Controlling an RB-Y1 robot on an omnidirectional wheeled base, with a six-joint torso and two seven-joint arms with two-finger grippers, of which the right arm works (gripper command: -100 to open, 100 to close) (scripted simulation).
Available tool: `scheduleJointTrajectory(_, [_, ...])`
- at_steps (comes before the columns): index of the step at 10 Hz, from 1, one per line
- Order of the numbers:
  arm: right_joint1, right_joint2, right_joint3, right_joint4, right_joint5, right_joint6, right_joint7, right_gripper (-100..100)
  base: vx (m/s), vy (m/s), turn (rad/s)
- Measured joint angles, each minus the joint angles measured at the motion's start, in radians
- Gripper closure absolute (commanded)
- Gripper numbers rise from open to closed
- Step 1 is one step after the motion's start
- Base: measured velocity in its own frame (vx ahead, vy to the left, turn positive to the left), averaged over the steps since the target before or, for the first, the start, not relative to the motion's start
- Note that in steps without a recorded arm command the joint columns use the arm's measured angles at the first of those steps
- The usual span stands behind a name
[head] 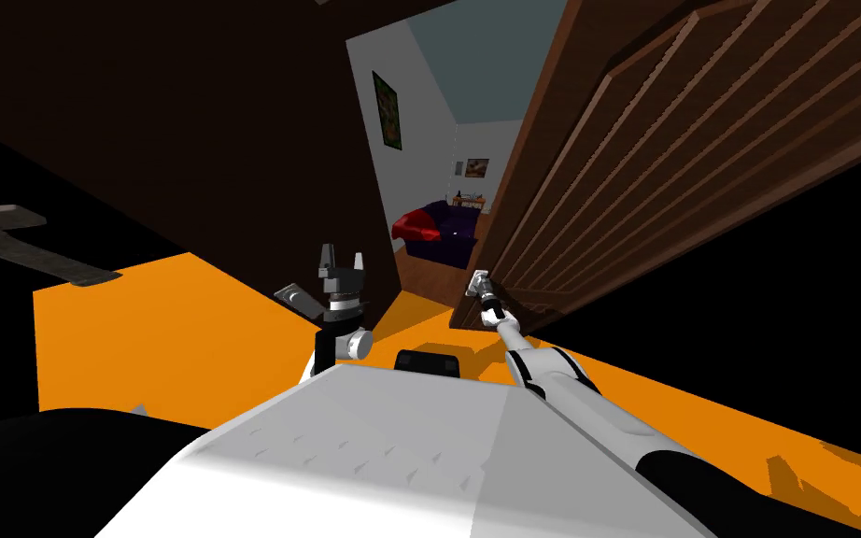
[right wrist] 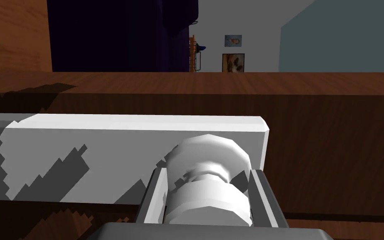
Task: Pull the door open
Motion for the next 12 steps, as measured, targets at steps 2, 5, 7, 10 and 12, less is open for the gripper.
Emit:
scheduleJointTrajectory(2, [0.009, -0.002, 0.018, -0.027, 0.008, 0.005, -0.015, 100, -0.213, -0.134, 0.109])
scheduleJointTrajectory(5, [0.012, -0.006, 0.051, -0.043, 0.023, 0.004, -0.045, 100, -0.181, -0.116, 0.076])
scheduleJointTrajectory(7, [0.017, -0.005, 0.056, -0.040, 0.028, 0.004, -0.051, 100, -0.173, -0.111, 0.142])
scheduleJointTrajectory(10, [0.020, -0.010, 0.062, -0.063, 0.041, 0.007, -0.067, 100, -0.225, -0.132, 0.144])
scheduleJointTrajectory(12, [0.023, -0.011, 0.068, -0.059, 0.053, 0.003, -0.079, 100, -0.182, -0.148, 0.145])
